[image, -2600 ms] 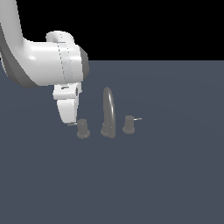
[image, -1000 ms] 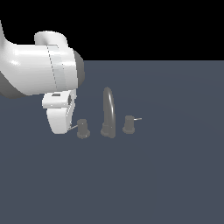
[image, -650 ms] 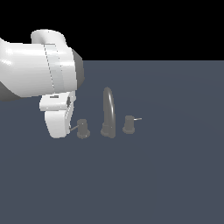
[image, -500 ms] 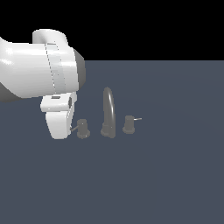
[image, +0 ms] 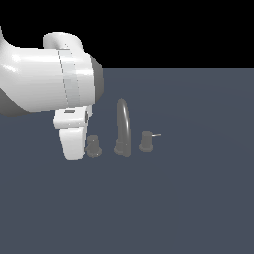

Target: Turn on the faucet by rotating a designated handle.

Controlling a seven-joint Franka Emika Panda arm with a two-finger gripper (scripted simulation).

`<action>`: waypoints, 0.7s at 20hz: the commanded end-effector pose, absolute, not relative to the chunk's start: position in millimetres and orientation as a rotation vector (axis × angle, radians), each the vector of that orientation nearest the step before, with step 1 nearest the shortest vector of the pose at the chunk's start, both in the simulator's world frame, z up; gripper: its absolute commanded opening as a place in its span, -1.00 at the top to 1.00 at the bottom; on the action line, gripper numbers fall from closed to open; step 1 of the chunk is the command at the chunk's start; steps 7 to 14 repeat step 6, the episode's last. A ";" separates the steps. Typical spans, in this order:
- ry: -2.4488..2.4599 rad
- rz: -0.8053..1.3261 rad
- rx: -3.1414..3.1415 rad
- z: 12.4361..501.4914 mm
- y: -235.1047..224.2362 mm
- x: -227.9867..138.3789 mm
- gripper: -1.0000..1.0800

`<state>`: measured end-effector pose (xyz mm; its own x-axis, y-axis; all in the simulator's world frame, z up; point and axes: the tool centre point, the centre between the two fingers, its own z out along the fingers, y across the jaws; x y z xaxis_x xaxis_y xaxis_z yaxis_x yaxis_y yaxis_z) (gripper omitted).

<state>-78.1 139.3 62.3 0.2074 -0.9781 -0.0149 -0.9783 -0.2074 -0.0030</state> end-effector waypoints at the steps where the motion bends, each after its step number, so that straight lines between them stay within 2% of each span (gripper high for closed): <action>1: 2.018 0.005 -2.401 62.5 109.0 -69.3 1.00; 5: 2.044 0.000 -2.385 62.9 80.4 -61.3 1.00; 14: 2.044 0.000 -2.385 62.9 80.4 -61.3 1.00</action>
